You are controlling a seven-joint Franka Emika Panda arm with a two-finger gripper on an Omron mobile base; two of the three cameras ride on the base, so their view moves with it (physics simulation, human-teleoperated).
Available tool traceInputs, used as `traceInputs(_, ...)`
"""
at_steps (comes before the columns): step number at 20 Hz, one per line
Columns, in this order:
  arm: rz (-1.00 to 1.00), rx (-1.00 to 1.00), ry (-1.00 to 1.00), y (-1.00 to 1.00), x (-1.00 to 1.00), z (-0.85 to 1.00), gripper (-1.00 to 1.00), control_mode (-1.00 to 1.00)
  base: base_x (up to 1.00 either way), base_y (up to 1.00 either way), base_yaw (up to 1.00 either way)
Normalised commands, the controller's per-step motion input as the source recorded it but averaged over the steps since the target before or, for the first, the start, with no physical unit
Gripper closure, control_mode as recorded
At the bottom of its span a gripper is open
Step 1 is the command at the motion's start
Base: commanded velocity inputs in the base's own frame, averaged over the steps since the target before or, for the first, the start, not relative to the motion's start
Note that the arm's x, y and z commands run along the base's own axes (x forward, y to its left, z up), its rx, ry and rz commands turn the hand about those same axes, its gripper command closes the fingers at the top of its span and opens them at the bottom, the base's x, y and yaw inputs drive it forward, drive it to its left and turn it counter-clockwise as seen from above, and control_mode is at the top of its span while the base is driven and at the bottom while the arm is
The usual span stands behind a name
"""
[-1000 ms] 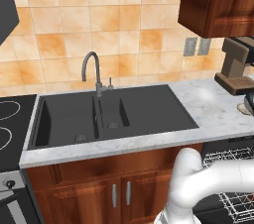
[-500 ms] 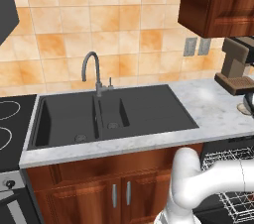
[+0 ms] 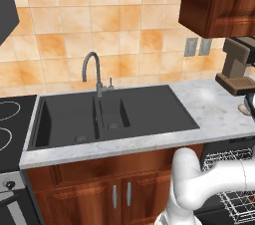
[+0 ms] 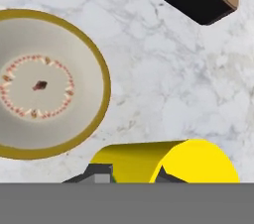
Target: Pick up the cup and bowl from the counter, place them in the dishwasher, and close the dishwasher door.
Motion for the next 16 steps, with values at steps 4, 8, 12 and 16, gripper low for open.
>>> traceInputs(4,0.00,0.00,-0.04,-0.02,-0.07,0.00,1.00,-1.00,0.00,0.00,0.00)
traceInputs(8,0.00,0.00,-0.06,0.13,-0.20,0.00,1.00,-1.00,0.00,0.00,0.00)
traceInputs(12,0.02,0.00,-0.07,0.42,-0.25,0.00,1.00,-1.00,0.00,0.00,0.00)
traceInputs(16,0.04,-0.02,-0.07,0.55,-0.24,0.00,1.00,-1.00,0.00,0.00,0.00)
